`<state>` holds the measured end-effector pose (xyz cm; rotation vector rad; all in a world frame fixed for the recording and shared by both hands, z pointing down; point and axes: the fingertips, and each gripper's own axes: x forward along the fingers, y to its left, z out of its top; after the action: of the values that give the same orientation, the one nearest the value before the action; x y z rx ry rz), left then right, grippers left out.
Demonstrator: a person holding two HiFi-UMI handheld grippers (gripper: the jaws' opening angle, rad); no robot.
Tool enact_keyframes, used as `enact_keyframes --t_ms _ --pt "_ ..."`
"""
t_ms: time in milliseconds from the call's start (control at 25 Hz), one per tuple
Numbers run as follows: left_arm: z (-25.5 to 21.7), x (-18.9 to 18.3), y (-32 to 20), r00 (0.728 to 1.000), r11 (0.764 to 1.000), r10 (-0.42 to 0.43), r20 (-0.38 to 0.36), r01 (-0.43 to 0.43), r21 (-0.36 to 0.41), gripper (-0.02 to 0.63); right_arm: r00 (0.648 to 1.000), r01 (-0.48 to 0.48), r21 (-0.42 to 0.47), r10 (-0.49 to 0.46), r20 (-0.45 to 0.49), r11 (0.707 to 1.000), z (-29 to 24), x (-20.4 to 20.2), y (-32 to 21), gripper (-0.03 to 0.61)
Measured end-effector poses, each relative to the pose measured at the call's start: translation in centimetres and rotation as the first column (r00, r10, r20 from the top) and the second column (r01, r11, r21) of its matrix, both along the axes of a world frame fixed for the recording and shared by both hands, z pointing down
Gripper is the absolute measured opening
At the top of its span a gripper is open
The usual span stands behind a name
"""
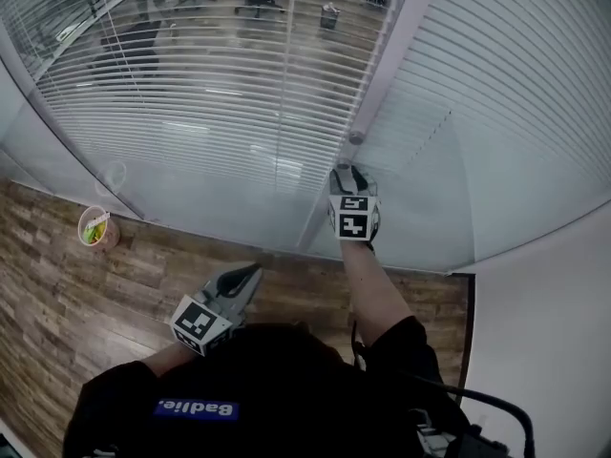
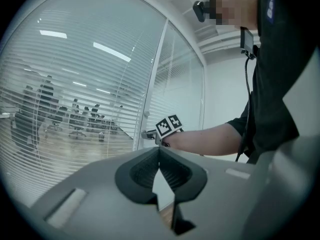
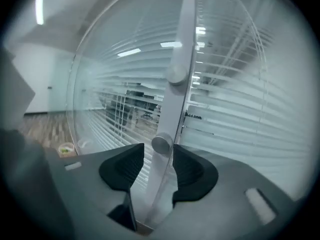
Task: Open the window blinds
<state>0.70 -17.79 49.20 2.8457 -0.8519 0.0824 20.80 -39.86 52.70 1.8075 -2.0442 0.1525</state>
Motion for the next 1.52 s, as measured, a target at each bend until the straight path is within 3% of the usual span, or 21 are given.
enact_keyframes --t_ms 120,200,280,360,480,600,960,1080,1200,1520 --pt "0.1 -0.2 0.1 1.0 1.0 -0.003 0.002 0.003 -0.003 0.0 0.99 -0.072 0.01 0.071 0.119 0.997 -0.4 0.3 -0.7 0.169" --pt "0.1 -0.4 0.1 1.0 1.0 -0.007 0.002 0.007 -0.005 0.0 0.985 -0.112 0.007 0.111 0.13 0.994 -0.7 0.6 -0.8 0.13" --pt "0.2 -0.5 0.1 1.0 1.0 -0.012 0.002 0.012 -0.004 0.0 0.992 -0.116 0.001 0.116 0.044 0.993 -0.8 0.3 -0.7 0.125" --pt "0.2 -0.7 0.0 1.0 1.0 -0.014 0.002 0.014 -0.004 0.0 0.985 -0.096 0.001 0.095 -0.144 0.995 -0.7 0.0 -0.7 0.121" --pt "0.2 -0.7 0.0 1.0 1.0 -0.009 -0.001 0.009 -0.006 0.0 0.886 -0.043 0.001 0.038 -0.461 0.999 -0.4 -0.4 -0.7 0.12" --pt "0.2 -0.5 0.0 1.0 1.0 -0.001 -0.002 0.001 -0.006 0.0 0.776 0.009 -0.011 -0.014 -0.631 1.0 -0.1 -0.6 -0.7 0.12" --pt "0.2 -0.1 0.1 1.0 1.0 0.017 -0.006 -0.017 -0.005 0.0 0.538 0.081 -0.048 -0.084 -0.839 0.996 0.3 -0.7 -0.6 0.118" --pt "0.2 -0.1 0.1 1.0 1.0 0.018 -0.009 -0.018 -0.007 0.0 0.481 0.102 -0.065 -0.107 -0.87 0.993 0.6 -0.8 -0.6 0.118" --pt "0.3 -0.1 0.0 1.0 1.0 0.018 -0.01 -0.018 -0.008 0.0 0.463 0.115 -0.077 -0.122 -0.878 0.99 1.0 -0.9 -0.6 0.118" --pt "0.3 0.1 0.1 1.0 1.0 0.018 -0.015 -0.018 -0.01 0.0 0.457 0.118 -0.076 -0.122 -0.881 0.99 0.8 -0.8 -0.6 0.119"
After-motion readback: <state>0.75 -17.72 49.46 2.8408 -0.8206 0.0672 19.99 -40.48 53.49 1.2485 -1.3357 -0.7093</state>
